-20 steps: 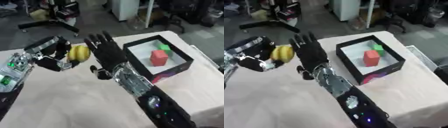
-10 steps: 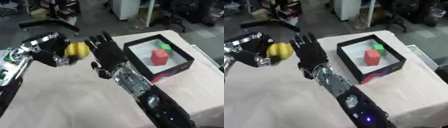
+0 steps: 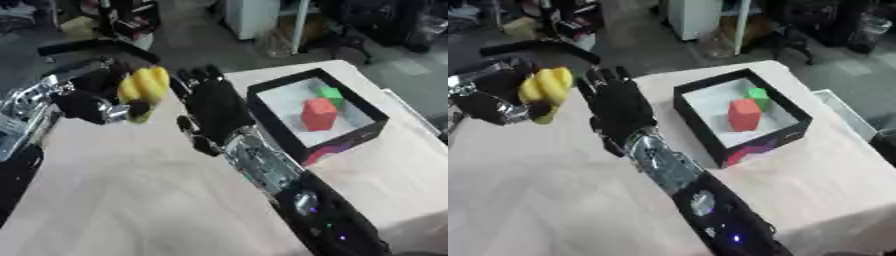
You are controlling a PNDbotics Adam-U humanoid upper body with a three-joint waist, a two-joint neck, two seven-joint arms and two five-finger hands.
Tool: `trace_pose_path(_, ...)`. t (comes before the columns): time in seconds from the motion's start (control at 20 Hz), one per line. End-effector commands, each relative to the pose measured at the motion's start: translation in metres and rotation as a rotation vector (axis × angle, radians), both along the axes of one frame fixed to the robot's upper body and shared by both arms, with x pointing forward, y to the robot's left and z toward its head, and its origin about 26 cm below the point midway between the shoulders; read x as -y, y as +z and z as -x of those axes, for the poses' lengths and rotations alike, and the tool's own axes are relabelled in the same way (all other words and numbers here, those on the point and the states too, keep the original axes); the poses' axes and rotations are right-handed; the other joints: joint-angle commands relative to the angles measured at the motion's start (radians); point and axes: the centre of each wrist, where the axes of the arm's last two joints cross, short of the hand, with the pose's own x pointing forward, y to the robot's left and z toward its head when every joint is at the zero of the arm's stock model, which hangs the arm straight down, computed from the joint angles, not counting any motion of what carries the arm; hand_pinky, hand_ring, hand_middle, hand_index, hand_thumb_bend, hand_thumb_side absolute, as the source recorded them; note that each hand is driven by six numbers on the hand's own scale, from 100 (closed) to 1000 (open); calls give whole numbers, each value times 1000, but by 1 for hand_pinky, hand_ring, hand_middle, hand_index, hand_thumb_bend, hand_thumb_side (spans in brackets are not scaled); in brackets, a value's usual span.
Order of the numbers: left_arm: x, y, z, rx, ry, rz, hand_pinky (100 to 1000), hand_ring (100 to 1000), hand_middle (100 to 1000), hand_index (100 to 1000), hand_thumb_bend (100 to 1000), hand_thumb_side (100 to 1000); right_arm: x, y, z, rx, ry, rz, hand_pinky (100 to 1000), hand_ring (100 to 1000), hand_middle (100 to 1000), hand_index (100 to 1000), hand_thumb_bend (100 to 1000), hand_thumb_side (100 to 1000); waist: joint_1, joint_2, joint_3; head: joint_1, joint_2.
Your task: Pick up the objects with one hand, pass them to the other hand, and then place them into the box on the other side of the table.
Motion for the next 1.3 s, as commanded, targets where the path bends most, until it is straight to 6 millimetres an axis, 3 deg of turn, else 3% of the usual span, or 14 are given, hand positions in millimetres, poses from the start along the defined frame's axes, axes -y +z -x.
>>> trace_pose_path(0.05,-19,11,0,-20,26,4,114,100,100,128,304,100,-2,9,-1,29,4,-16,860,822,828,941,318,323,5,-16,-2,-2,4)
trace_pose_path(0.35,-51,3,3,-68,107,-23,114,100,100,128,297,100,-2,10,0,31,4,-18,837,822,833,969,412,376,8,-16,-5,-4,6)
trace_pose_path(0.5,-55,-2,3,-81,114,-48,115,100,100,129,285,100,-2,12,1,40,14,-29,810,816,832,970,431,390,8,-17,-6,-3,6)
trace_pose_path(0.9,-38,-8,-5,-90,61,-94,115,100,100,131,276,100,-6,20,7,67,93,-94,672,791,812,943,389,336,7,-15,-4,5,9)
trace_pose_path(1.3,-13,-8,-9,-73,0,-97,114,100,100,131,278,100,-14,26,11,43,194,-135,600,780,799,929,361,295,7,-16,1,2,11)
